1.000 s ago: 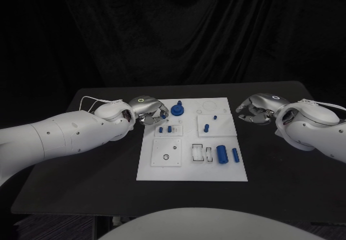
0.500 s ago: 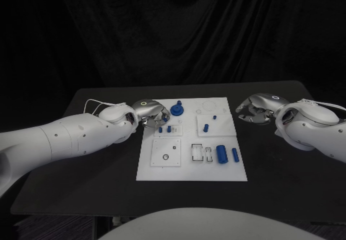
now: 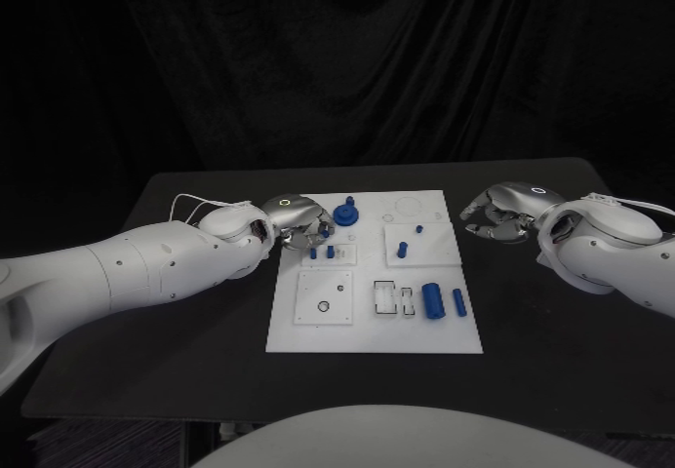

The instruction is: Assemble the parts on the task board

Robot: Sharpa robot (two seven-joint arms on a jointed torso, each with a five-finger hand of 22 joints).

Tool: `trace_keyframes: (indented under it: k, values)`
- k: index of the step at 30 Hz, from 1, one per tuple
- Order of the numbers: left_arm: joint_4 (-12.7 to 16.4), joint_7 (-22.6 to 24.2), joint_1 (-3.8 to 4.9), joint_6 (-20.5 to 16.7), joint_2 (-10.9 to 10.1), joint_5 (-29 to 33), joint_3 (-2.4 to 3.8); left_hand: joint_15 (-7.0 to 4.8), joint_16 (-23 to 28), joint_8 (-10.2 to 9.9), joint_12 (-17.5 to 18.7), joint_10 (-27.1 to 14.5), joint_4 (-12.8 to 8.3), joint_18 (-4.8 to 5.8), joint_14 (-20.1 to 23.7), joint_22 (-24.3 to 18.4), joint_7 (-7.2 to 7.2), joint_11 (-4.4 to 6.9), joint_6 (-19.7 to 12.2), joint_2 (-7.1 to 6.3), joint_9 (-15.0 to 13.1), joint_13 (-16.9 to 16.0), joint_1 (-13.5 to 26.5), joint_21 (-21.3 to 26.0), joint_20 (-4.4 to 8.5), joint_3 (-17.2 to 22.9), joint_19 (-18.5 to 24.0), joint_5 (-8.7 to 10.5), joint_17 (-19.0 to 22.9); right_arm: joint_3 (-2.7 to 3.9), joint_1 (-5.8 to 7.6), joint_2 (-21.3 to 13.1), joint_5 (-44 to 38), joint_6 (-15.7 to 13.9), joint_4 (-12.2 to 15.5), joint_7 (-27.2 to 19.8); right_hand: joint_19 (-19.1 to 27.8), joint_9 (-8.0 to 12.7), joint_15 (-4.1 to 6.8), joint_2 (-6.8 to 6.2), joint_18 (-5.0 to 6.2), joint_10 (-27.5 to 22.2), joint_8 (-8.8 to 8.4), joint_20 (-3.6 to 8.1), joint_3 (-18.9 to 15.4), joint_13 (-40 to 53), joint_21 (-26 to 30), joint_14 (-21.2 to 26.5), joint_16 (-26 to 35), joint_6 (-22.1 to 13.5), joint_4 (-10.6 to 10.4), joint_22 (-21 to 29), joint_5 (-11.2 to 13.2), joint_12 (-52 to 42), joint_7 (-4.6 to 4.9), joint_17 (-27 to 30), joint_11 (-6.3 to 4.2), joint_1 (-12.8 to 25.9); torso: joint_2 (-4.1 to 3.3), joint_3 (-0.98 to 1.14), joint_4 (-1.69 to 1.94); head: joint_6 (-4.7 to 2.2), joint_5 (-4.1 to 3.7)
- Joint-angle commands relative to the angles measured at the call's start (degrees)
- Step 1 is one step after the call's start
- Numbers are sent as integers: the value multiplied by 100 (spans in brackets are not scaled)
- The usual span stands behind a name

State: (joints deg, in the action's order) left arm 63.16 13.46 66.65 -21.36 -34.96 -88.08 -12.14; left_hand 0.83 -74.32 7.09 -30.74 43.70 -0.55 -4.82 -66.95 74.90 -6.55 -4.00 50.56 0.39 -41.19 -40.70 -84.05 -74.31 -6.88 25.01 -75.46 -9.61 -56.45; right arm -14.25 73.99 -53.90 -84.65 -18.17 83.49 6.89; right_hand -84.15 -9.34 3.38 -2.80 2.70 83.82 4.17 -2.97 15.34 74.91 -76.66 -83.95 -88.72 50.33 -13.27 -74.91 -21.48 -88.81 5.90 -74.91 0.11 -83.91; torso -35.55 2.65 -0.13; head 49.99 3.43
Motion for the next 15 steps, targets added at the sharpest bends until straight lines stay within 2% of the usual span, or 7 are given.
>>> trace_keyframes:
  k: [1, 6, 11, 15]
  values:
    - [-6, 15, -12, -28, 33, 8, 1, 3, 8, 32, 38, 38, 7, 61, -17, 951, 7, 6, 17, -36, 6, 5, -3, -26, -4, 33, -5, -26, -9, 4, -13, -2, -12, 35, -1, 54, -3, 7, -14, -12, 49, 424, -24, -9, 37, 1330, 34, -565, 25, 42, 4, -1081, -24, 25, -1, -1418, 24, 18, -1, -2, 6, 1, -19]
    - [-51, 18, -16, -58, 77, 8, 1, 1, 3, 26, 40, 43, 2, 62, -28, 953, 10, 8, 16, -29, 11, 9, -10, -30, -3, 42, -10, -40, -20, 4, -13, -1, -12, 39, -6, 55, -3, 7, -14, -12, 49, 424, -24, -9, 37, 1330, 34, -565, 25, 42, 4, -1081, -24, 25, -1, -1418, 24, 18, 0, -1, 10, 1, -17]
    - [-110, 16, -26, -30, 116, 8, 1, 0, 9, 22, 42, 45, -3, 61, -22, 951, 11, 8, 16, -26, 14, 11, -15, -25, -3, 47, -6, -48, -9, 4, -13, 7, -12, 46, -11, 53, -3, 7, -14, -12, 49, 424, -24, -9, 37, 1330, 34, -565, 25, 42, 4, -1081, -24, 25, -1, -1418, 24, 18, -6, -4, -5, 1, -9]
    - [-142, 10, -35, 60, 135, 8, 1, 0, 18, 19, 44, 44, -6, 57, -9, 947, 12, 8, 14, -28, 17, 13, -18, -12, -2, 49, 6, -53, 10, 4, -13, 10, -12, 53, -12, 54, -5, 12, -16, -10, 48, 425, -26, -10, 58, 1330, 34, -567, 18, 42, 22, -1083, -21, 25, 6, -1421, 29, 8, -4, -3, 3, 1, -9]
